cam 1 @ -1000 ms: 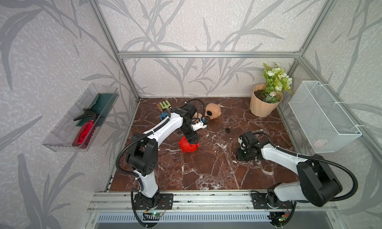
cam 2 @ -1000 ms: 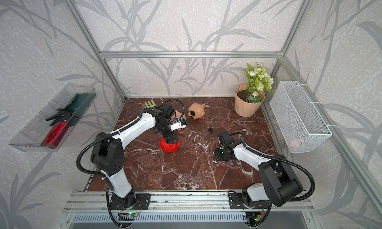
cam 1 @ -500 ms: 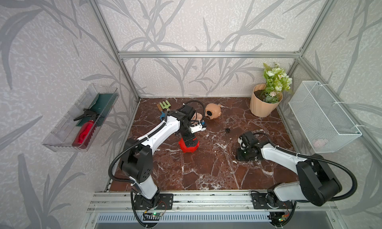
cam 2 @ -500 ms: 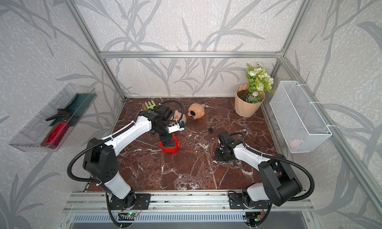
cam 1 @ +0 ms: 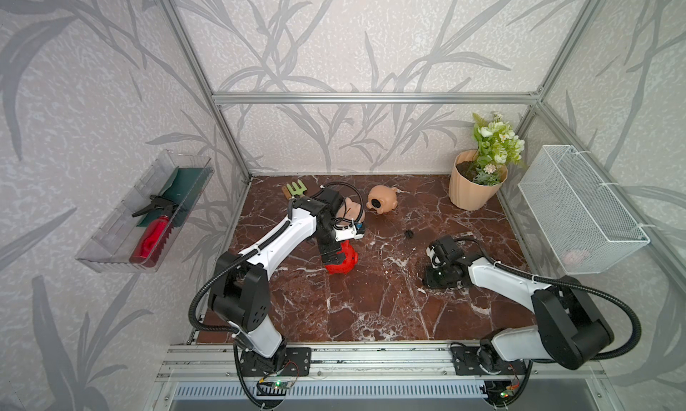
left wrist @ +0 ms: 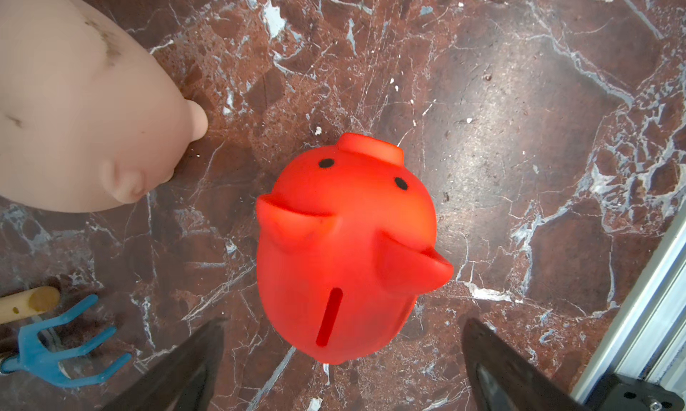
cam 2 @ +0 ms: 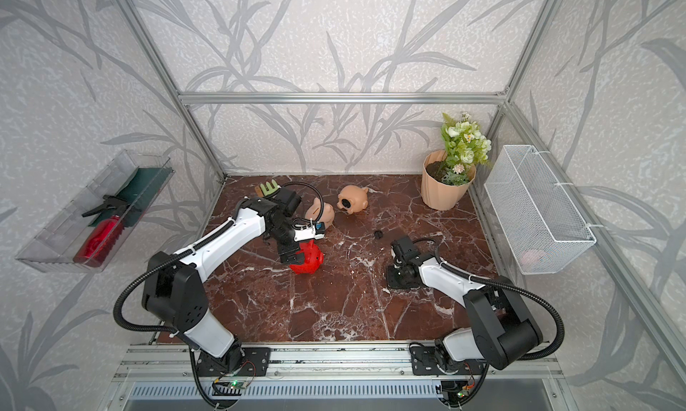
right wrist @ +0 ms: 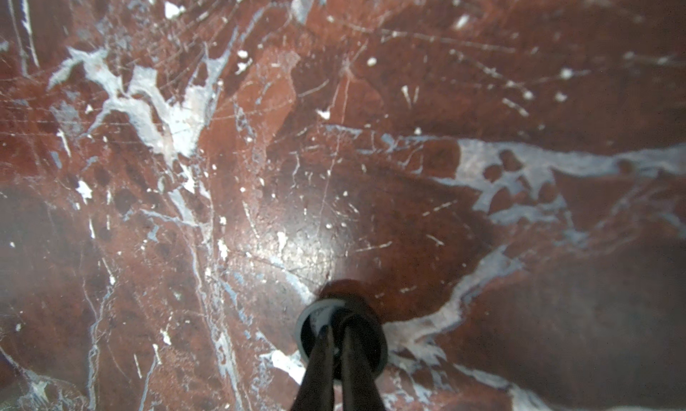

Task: Close piggy banks
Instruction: Turn over the piggy bank at the center of the board.

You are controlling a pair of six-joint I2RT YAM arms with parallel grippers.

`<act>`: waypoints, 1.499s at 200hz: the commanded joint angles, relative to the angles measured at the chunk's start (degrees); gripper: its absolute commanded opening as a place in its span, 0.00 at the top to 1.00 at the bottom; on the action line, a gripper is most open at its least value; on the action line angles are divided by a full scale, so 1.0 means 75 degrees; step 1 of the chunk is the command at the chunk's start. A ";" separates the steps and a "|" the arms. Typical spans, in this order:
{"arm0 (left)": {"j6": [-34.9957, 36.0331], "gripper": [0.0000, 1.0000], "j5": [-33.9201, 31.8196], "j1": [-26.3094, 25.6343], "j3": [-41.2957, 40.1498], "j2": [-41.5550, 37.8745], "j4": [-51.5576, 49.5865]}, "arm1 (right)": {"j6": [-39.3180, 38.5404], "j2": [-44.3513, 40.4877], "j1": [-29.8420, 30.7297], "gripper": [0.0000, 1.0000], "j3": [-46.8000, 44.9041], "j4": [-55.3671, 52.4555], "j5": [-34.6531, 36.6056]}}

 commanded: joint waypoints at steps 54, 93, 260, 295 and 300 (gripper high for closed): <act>0.0151 0.03 0.0371 -0.0074 0.0507 0.0979 -0.0416 | -0.0020 0.0094 -0.0026 0.91 -0.0168 0.0078 -0.0093; -0.0682 0.08 0.0601 -0.0099 0.0703 0.1185 -0.0409 | -0.0020 0.0088 -0.0025 0.91 -0.0204 0.0114 -0.0090; -0.5980 0.01 -0.0951 -0.1437 0.0217 0.0753 0.0746 | -0.0030 -0.0093 -0.0049 0.91 -0.0295 0.0075 -0.0120; -0.5815 0.01 -0.1076 -0.1458 0.0211 0.0701 0.1010 | -0.0033 -0.0082 -0.0060 0.91 -0.0275 0.0077 -0.0161; -0.5773 0.01 -0.1080 -0.1452 0.0251 0.0722 0.1015 | -0.0039 -0.0092 -0.0069 0.91 -0.0276 0.0070 -0.0166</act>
